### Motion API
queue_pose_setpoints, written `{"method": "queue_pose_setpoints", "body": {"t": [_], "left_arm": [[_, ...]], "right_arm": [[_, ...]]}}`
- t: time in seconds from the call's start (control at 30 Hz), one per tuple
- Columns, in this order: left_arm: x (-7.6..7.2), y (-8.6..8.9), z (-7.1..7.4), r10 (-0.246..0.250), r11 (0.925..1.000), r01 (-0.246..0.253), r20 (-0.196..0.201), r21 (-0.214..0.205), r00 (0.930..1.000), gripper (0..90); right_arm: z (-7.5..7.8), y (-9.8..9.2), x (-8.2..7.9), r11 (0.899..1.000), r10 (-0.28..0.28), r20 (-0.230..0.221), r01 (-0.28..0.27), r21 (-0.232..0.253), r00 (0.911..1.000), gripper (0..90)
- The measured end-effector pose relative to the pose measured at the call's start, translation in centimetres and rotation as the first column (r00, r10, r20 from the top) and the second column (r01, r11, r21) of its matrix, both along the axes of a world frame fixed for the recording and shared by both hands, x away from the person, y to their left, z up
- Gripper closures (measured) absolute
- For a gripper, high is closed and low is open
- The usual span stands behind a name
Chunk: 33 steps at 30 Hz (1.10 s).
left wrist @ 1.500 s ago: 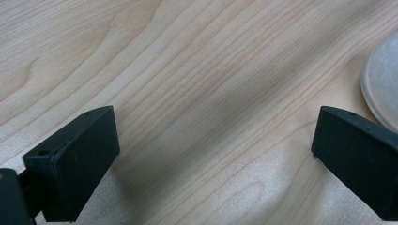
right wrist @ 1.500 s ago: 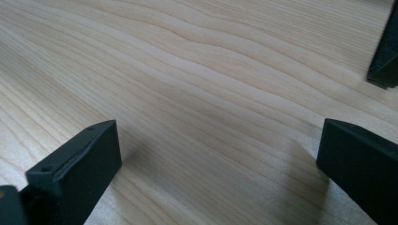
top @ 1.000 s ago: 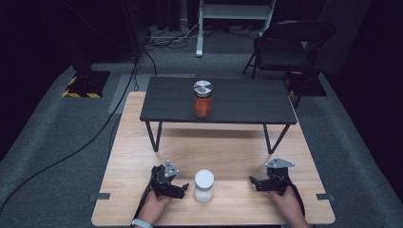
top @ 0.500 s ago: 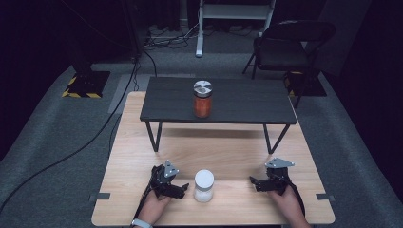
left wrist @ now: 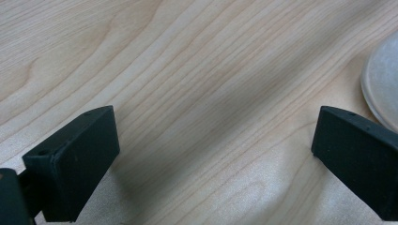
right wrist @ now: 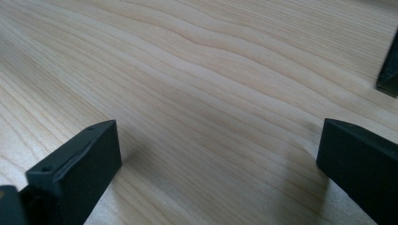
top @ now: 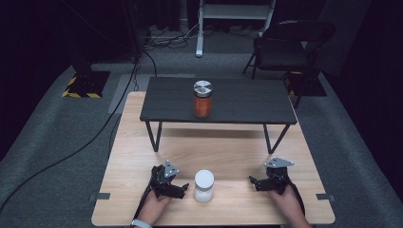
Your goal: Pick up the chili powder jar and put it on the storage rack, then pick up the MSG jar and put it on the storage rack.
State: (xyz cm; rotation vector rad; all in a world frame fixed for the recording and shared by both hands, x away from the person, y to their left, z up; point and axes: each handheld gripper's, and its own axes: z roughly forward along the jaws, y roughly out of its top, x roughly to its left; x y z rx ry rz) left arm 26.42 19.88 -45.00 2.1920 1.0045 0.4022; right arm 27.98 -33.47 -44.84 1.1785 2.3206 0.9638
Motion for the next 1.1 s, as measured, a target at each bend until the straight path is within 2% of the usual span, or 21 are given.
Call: {"method": "queue_pose_setpoints", "body": {"t": [0.9,1.1], "left_arm": [[0.00,0.00,0.00,0.000,1.0000,0.000,0.000,0.000,1.0000,0.9],[-0.01,0.02,0.01,-0.002,1.0000,0.002,0.001,0.001,1.0000,0.9]], "right_arm": [[0.00,0.00,0.07,1.000,0.003,0.000,-0.003,0.000,1.0000,0.0],[0.00,0.22,-0.08,1.000,-0.012,0.000,0.012,0.000,0.9999,0.0]]}}
